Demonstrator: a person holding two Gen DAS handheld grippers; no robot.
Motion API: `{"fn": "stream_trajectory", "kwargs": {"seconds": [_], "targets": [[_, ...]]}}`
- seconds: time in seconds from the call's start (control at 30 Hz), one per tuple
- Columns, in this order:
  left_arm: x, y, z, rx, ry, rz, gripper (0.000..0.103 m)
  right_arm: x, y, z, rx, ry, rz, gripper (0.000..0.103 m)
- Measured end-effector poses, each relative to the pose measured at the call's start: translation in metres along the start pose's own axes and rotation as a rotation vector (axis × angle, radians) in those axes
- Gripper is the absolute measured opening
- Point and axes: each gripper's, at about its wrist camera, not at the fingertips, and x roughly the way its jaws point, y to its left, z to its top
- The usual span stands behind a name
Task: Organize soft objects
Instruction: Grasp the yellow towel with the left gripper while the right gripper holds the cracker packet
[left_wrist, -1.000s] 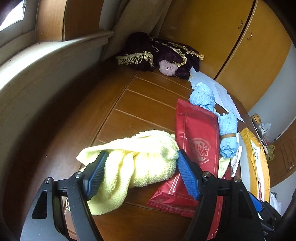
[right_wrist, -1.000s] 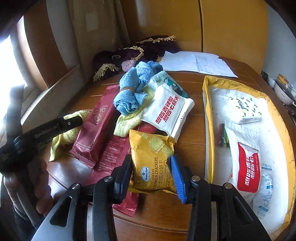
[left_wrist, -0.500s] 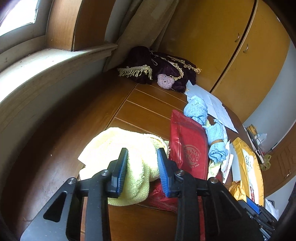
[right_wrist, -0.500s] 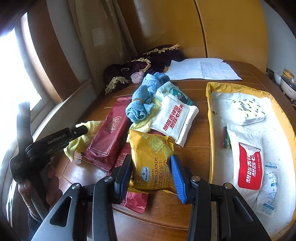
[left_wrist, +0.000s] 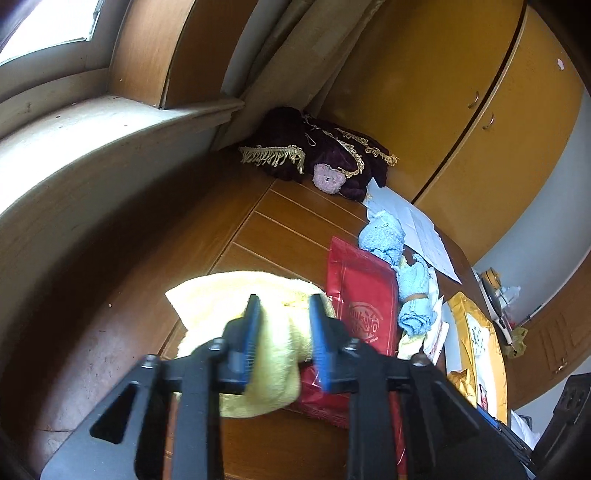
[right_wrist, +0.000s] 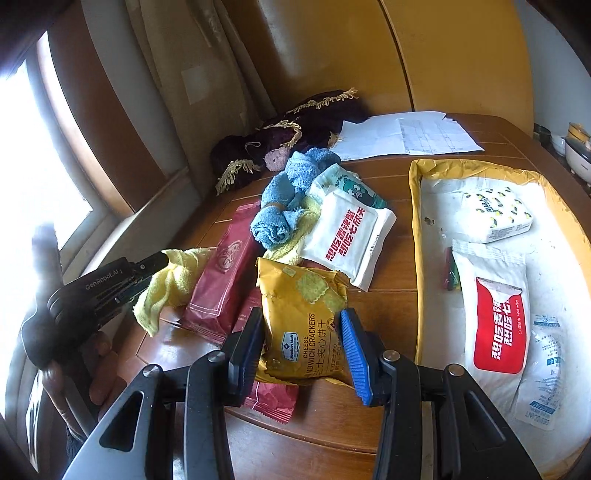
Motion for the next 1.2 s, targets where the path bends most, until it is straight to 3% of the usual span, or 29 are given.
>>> {"fn": "stream_trajectory", "kwargs": {"seconds": [0.03, 0.13, 0.23, 0.3, 0.47, 0.5, 0.53, 0.57, 0.63, 0.7, 0.97, 1.0, 1.07, 1.1, 1.13, 1.2], "targets": [[-0.001, -0.001, 0.000, 0.004, -0.013, -0.008, 0.063, 0.001, 0.000, -0.001, 0.003, 0.002, 0.003, 0.043], [-0.001, -0.010, 0.000, 0.061, -0.036, 0.025, 0.064, 0.004, 0.003, -0.001, 0.002, 0.010, 0.006, 0.043], [0.004, -0.012, 0.005, 0.103, -0.062, 0.139, 0.064, 0.003, 0.005, -0.002, -0.005, 0.010, 0.007, 0.043], [0.014, -0.008, 0.009, 0.128, -0.015, 0.173, 0.064, 0.003, 0.005, -0.001, -0.005, 0.008, 0.005, 0.043], [0.031, 0.005, 0.012, 0.103, 0.077, 0.093, 0.066, 0.005, 0.006, -0.002, -0.003, 0.012, 0.007, 0.043], [0.029, 0.004, 0.011, 0.110, 0.084, 0.080, 0.059, 0.005, 0.006, -0.002, -0.003, 0.010, 0.006, 0.043], [0.027, 0.002, 0.008, 0.121, 0.092, 0.069, 0.041, 0.004, 0.005, -0.001, 0.000, 0.008, 0.003, 0.043], [0.025, -0.001, 0.005, 0.133, 0.101, 0.057, 0.034, 0.004, 0.004, -0.001, 0.004, 0.008, 0.004, 0.043], [0.020, -0.008, -0.002, 0.159, 0.091, 0.088, 0.012, 0.005, 0.004, -0.001, 0.006, 0.013, 0.008, 0.043], [0.015, -0.013, -0.008, 0.173, 0.097, 0.113, 0.008, 0.005, 0.004, -0.001, 0.004, 0.013, 0.006, 0.043], [-0.028, -0.019, -0.015, 0.157, 0.213, 0.007, 0.004, 0.000, 0.000, 0.001, 0.016, 0.000, 0.003, 0.043], [-0.035, -0.021, -0.015, 0.174, 0.197, 0.009, 0.007, 0.000, 0.000, 0.002, 0.016, 0.001, 0.006, 0.043], [-0.049, -0.026, -0.012, 0.211, 0.114, 0.025, 0.027, 0.000, 0.001, 0.002, 0.016, 0.000, 0.009, 0.043], [-0.052, -0.027, -0.009, 0.221, 0.066, 0.025, 0.060, 0.001, 0.002, 0.002, 0.014, 0.001, 0.010, 0.043], [-0.051, -0.028, -0.006, 0.227, 0.035, 0.031, 0.085, 0.001, 0.003, 0.001, 0.011, 0.003, 0.011, 0.043], [-0.035, -0.032, 0.000, 0.267, 0.018, 0.044, 0.085, 0.001, 0.004, 0.001, 0.007, 0.005, 0.014, 0.043]]}}
